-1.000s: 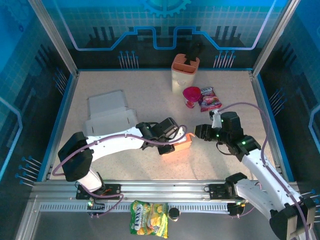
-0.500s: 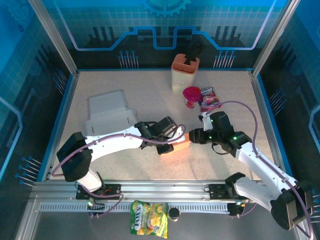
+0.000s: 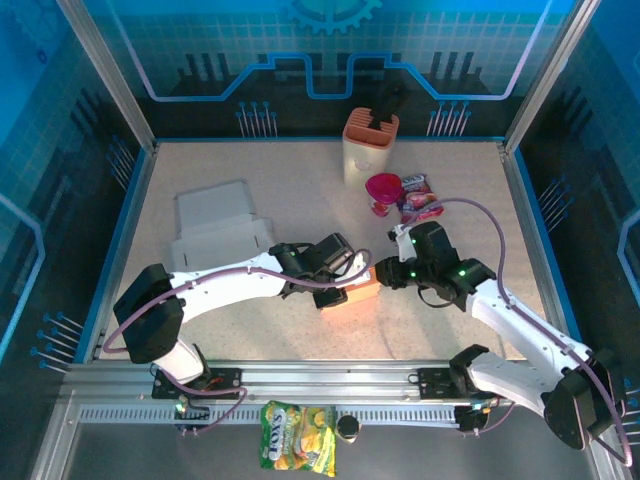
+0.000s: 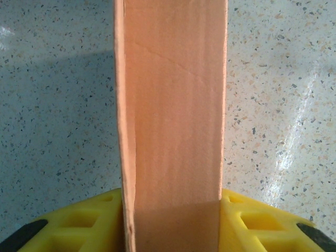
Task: Fold the paper box
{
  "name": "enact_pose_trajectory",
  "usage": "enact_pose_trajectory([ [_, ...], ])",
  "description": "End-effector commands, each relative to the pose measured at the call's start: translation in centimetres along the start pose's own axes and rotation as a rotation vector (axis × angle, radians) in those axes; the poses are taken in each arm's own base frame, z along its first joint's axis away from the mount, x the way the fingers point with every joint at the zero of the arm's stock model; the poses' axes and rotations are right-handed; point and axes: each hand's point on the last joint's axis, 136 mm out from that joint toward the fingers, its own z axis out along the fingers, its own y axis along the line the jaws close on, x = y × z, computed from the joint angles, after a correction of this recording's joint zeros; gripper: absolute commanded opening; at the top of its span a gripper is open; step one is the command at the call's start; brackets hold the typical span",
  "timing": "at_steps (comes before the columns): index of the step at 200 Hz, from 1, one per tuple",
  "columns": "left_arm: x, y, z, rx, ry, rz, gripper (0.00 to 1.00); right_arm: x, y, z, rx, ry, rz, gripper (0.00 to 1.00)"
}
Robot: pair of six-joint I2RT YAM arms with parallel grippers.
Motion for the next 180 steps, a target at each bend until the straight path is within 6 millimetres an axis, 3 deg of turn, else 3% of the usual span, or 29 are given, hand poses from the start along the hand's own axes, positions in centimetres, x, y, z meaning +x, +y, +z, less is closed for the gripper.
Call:
enact_pose_trajectory([
  [1, 1.34, -0.41, 0.06, 0.031, 0.045, 0.013, 0.4, -0.71, 0.09, -0.5, 0.04, -0.018, -0.034, 0.26],
  [180, 1.19, -0.24, 0.24, 0.023, 0.049, 0.01, 0.4, -0.5, -0.63, -0.32, 0.25, -0.005, -0.135, 0.08],
])
